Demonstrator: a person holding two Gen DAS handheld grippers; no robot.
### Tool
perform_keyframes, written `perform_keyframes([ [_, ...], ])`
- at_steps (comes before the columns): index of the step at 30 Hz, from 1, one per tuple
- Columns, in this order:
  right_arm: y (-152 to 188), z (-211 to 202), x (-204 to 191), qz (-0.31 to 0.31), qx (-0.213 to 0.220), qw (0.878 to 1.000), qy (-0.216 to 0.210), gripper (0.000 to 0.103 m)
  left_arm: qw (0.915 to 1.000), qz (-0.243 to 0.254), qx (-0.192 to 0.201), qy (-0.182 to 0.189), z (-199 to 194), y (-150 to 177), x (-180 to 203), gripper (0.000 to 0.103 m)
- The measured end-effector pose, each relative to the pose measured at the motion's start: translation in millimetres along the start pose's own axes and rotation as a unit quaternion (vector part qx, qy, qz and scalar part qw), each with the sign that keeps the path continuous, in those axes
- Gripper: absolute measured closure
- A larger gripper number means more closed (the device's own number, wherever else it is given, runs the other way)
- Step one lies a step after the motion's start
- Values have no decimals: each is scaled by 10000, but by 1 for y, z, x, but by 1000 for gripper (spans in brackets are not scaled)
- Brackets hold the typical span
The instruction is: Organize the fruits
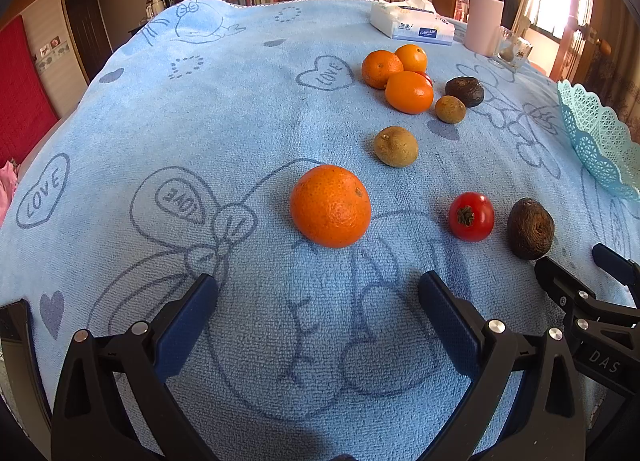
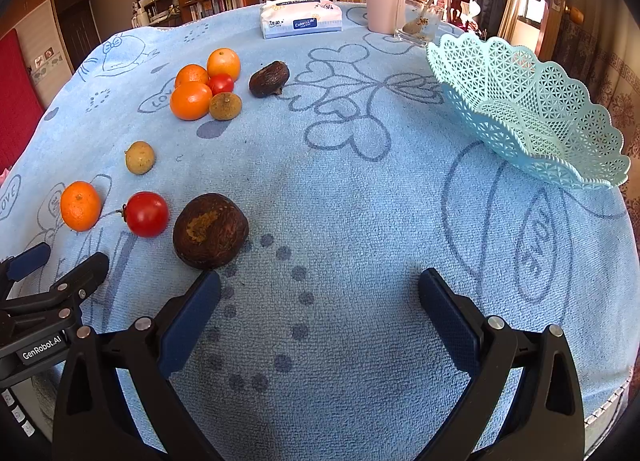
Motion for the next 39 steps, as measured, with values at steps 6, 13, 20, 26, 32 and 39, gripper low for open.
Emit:
perform_keyframes([
  [6, -1, -1, 1, 22, -3, 10000, -23, 3, 10000, 8, 5, -11, -1, 0, -1, 5],
  [13, -1, -1, -1, 26, -8, 9999, 104, 3, 10000, 26, 9, -39, -2, 0, -2, 5],
  [20, -2, 0, 2, 7, -102, 9999, -36, 2, 10000, 28, 9, -37, -2, 0, -3, 5],
  [26, -3, -1, 6, 59, -264, 9992, -301, 2, 10000, 38, 5, -53, -2, 0, -3, 5],
  [32, -2, -4, 10, 175, -197, 9982, -545, 2, 9999, 66, 14, -107, -2, 1, -2, 5],
  [39, -1, -6, 7, 87, -138, 9984, -547, 2, 9999, 60, 15, -102, -3, 1, -1, 5],
])
Point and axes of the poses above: each gripper's, at about its wrist camera, not at the fingertips, and z roughly the way its jaws point, x to its right, y to its underside, the point moved 4 cm from there along z, roughly the way its jaws point, and after that the axes turned 3 degrees about z, right-handed, at the moved point
